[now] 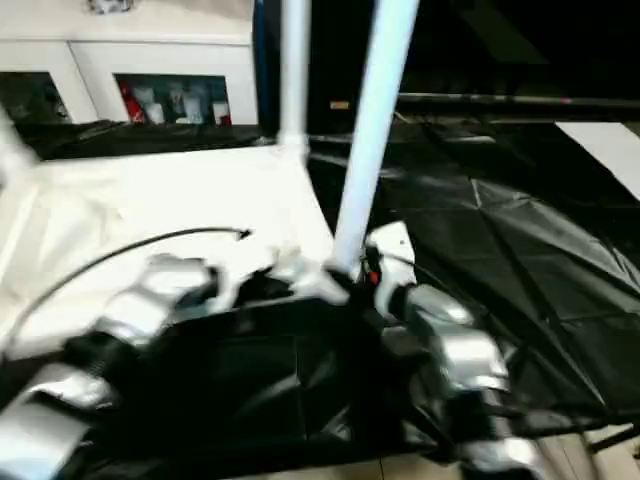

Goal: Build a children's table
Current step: Rotate leg to tighten

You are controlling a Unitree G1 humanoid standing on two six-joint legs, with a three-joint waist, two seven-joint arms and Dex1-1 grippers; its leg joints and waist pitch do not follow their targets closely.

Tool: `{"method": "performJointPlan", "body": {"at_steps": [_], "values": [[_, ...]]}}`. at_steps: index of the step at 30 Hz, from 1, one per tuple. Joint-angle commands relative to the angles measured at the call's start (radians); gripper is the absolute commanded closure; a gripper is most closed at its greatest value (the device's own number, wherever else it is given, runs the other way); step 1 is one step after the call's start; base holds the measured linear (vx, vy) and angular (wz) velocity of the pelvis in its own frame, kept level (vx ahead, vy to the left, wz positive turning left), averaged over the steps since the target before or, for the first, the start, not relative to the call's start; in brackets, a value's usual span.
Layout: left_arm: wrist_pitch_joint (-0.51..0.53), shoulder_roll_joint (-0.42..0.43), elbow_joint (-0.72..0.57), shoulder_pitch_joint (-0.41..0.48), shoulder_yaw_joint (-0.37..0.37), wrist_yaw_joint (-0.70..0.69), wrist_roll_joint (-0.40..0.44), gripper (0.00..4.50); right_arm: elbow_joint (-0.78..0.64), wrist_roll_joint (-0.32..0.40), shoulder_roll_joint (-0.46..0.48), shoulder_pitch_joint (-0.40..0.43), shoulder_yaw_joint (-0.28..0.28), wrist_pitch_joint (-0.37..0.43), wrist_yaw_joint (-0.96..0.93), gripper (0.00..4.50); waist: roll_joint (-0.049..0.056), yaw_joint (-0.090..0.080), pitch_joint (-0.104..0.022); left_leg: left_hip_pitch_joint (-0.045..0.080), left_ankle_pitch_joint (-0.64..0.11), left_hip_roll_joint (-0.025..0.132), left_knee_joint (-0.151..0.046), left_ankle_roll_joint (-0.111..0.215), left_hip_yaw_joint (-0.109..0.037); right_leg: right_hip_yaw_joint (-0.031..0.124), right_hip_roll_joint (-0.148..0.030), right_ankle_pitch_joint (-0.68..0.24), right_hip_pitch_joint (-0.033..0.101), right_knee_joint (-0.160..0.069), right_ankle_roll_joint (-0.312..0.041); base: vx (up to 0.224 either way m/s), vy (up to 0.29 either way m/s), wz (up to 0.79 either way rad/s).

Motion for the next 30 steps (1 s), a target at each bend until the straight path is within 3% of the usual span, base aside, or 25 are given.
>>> {"method": "performJointPlan", "body": {"at_steps": [1, 3, 8, 9, 11, 12, 13, 15, 19, 24, 30], "values": [[0.014, -0.039, 0.014, -0.002, 0.011, 0.073, -0.011, 4.50, 0.079, -0.010, 0.018, 0.026, -0.020, 0.033, -0.087, 1.88, -0.004, 0.001, -0.045, 0.018, -0.262, 0.044, -0.078, -0.019, -0.026, 0.050, -0.075, -0.333, 0.023, -0.097, -0.164, 0.000, 0.000, 0.00], [0.023, -0.076, 0.024, -0.013, 0.001, 0.114, 0.003, 4.50, 0.098, -0.025, 0.060, 0.010, -0.014, 0.011, -0.141, 1.88, 0.000, 0.003, -0.045, 0.015, -0.256, 0.042, -0.077, -0.011, -0.026, 0.051, -0.074, -0.314, 0.023, -0.097, -0.160, 0.000, 0.000, 0.00], [0.013, -0.096, 0.025, -0.011, -0.014, 0.131, 0.020, 4.50, 0.103, -0.064, 0.084, -0.010, 0.020, -0.032, -0.151, 1.88, -0.003, 0.007, -0.048, 0.011, -0.233, 0.042, -0.078, 0.000, -0.025, 0.050, -0.073, -0.270, 0.028, -0.093, -0.155, 0.000, 0.000, 0.00], [0.010, -0.093, 0.025, -0.010, -0.016, 0.129, 0.023, 4.50, 0.103, -0.061, 0.084, -0.012, 0.019, -0.039, -0.145, 1.33, -0.006, 0.008, -0.048, 0.010, -0.230, 0.041, -0.078, 0.005, -0.025, 0.050, -0.073, -0.262, 0.028, -0.093, -0.155, 0.000, 0.000, 0.00], [0.004, -0.086, 0.027, -0.008, -0.012, 0.124, 0.023, 4.50, 0.102, -0.057, 0.079, -0.017, 0.015, -0.056, -0.135, 1.19, -0.003, 0.008, -0.046, 0.011, -0.236, 0.042, -0.079, 0.009, -0.024, 0.050, -0.072, -0.264, 0.027, -0.094, -0.157, 0.000, 0.000, 0.00], [0.002, -0.080, 0.023, -0.004, -0.009, 0.118, 0.020, 4.50, 0.096, -0.055, 0.070, -0.018, 0.020, -0.059, -0.116, 1.13, -0.008, 0.008, -0.046, 0.011, -0.241, 0.042, -0.078, 0.011, -0.024, 0.050, -0.073, -0.274, 0.027, -0.095, -0.156, 0.000, 0.000, 0.00], [-0.009, -0.055, 0.003, 0.014, -0.003, 0.090, 0.014, 4.50, 0.066, -0.058, 0.029, -0.013, 0.042, -0.068, -0.051, 1.00, -0.014, 0.010, -0.046, 0.010, -0.239, 0.042, -0.078, 0.014, -0.025, 0.049, -0.074, -0.286, 0.030, -0.096, -0.152, 0.000, 0.000, 0.00], [-0.016, -0.043, -0.006, 0.023, 0.000, 0.073, 0.010, 4.50, 0.049, -0.062, 0.010, -0.009, 0.055, -0.071, -0.016, 0.77, -0.011, 0.010, -0.047, 0.006, -0.222, 0.043, -0.077, 0.025, -0.024, 0.050, -0.074, -0.267, 0.030, -0.093, -0.153, 0.000, 0.000, 0.00], [-0.041, 0.008, -0.036, 0.053, 0.005, 0.009, -0.007, 4.50, -0.022, -0.049, -0.073, 0.012, 0.088, -0.042, 0.131, 0.77, -0.016, 0.011, -0.050, 0.000, -0.167, 0.041, -0.071, 0.052, -0.021, 0.049, -0.073, -0.196, 0.036, -0.084, -0.166, 0.000, 0.000, 0.00], [-0.100, 0.102, -0.092, 0.100, 0.014, -0.164, -0.065, 4.50, -0.128, -0.011, -0.239, 0.057, 0.151, -0.031, 0.409, 0.77, -0.014, 0.014, -0.047, -0.002, -0.165, 0.044, -0.070, 0.075, -0.022, 0.048, -0.074, -0.227, 0.038, -0.088, -0.160, 0.000, 0.000, 0.00], [-0.118, 0.168, -0.131, 0.130, -0.001, -0.265, -0.078, 4.50, -0.146, 0.008, -0.296, 0.060, 0.156, -0.043, 0.516, 0.77, -0.009, 0.009, -0.052, 0.004, -0.145, 0.048, -0.069, 0.071, -0.020, 0.048, -0.070, -0.133, 0.034, -0.073, -0.216, 0.000, 0.000, 0.00]]}}
